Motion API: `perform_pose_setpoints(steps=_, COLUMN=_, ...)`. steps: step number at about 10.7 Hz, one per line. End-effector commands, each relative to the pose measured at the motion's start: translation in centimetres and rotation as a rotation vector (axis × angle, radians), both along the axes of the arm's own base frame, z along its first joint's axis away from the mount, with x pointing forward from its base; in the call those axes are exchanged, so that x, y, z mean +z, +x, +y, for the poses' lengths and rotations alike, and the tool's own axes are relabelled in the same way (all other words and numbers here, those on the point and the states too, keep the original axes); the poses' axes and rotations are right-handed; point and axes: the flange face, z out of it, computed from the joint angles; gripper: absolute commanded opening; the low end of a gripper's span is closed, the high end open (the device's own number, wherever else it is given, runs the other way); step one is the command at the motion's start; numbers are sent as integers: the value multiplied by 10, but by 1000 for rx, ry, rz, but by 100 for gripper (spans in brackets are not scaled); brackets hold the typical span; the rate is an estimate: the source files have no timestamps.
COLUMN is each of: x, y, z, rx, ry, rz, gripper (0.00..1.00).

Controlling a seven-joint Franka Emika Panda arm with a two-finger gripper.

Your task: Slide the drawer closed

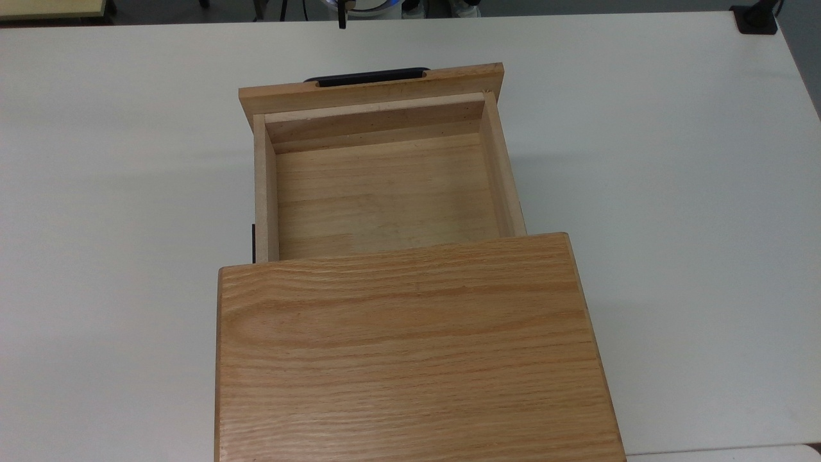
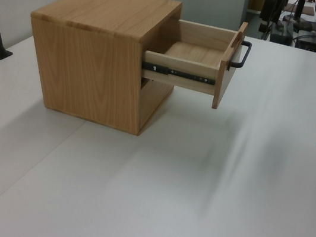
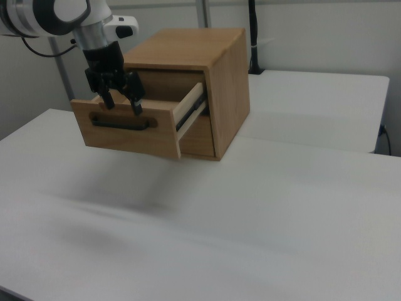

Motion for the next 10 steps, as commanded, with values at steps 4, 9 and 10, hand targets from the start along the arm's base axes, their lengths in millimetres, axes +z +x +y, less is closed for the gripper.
perform_pose_setpoints(steps=4, x=2, y=0, z=4, rx=-18, ry=15, rz=11, gripper=100)
perform_pose_setpoints(steps=9, x=1, y=0, z=5, rx=-8, ry=13, rz=14, gripper=100)
perform_pose_setpoints(steps=10, x=1, y=0, z=4, rx=-5, ry=11, rz=16, gripper=100)
